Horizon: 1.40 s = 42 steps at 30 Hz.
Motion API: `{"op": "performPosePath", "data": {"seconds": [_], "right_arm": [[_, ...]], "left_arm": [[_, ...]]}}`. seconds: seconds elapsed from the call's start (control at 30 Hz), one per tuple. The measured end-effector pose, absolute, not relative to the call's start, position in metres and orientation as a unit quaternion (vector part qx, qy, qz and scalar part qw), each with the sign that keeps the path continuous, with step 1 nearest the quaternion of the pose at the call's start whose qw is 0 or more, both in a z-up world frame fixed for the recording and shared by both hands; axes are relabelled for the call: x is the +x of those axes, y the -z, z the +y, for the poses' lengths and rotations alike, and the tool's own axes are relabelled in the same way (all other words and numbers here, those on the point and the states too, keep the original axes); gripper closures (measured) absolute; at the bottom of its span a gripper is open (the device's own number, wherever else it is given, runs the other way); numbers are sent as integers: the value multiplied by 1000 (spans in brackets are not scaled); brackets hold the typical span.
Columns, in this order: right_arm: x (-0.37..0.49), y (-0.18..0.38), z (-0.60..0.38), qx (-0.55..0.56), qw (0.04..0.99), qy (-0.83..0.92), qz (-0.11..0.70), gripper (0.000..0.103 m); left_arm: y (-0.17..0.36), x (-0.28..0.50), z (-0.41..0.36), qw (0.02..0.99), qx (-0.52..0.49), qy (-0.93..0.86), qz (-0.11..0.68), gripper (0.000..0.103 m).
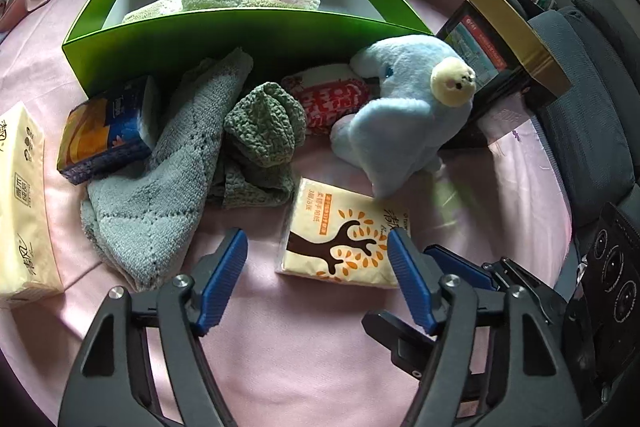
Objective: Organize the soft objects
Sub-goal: 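Move the right gripper to the small printed tissue packet, then lift the tree-printed tissue packet with the left gripper over the green box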
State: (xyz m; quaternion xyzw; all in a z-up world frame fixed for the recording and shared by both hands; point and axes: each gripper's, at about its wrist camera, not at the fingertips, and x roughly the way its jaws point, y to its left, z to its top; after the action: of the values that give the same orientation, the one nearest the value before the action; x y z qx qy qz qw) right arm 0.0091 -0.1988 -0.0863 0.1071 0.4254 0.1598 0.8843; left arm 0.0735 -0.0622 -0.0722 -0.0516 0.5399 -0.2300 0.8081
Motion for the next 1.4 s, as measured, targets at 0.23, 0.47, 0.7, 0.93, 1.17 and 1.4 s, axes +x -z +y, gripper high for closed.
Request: {"op": "performPosePath", "data": {"seconds": [0.23, 0.47, 0.7, 0.93, 1.17, 1.4], "right_arm": [[19, 94, -194, 94, 884, -162, 429, 50], [18, 94, -191, 85, 887, -160, 424, 59], [0, 74, -190, 89, 894, -164, 406, 59], [-20, 36, -181, 68, 913, -169, 366, 59], [-32, 6, -174, 56, 923, -178, 336, 59], [-32, -16, -165, 46, 929, -189, 315, 59]], "left_arm": [[79, 76, -65, 798, -66, 248, 545, 49], [78, 70, -71, 804, -49, 244, 540, 48], [57, 48, -67, 818, -40, 253, 515, 48], [18, 26, -55, 842, -46, 257, 473, 48], [-12, 12, -45, 859, -48, 253, 442, 48], [-37, 9, -38, 873, -38, 247, 420, 48]]}}
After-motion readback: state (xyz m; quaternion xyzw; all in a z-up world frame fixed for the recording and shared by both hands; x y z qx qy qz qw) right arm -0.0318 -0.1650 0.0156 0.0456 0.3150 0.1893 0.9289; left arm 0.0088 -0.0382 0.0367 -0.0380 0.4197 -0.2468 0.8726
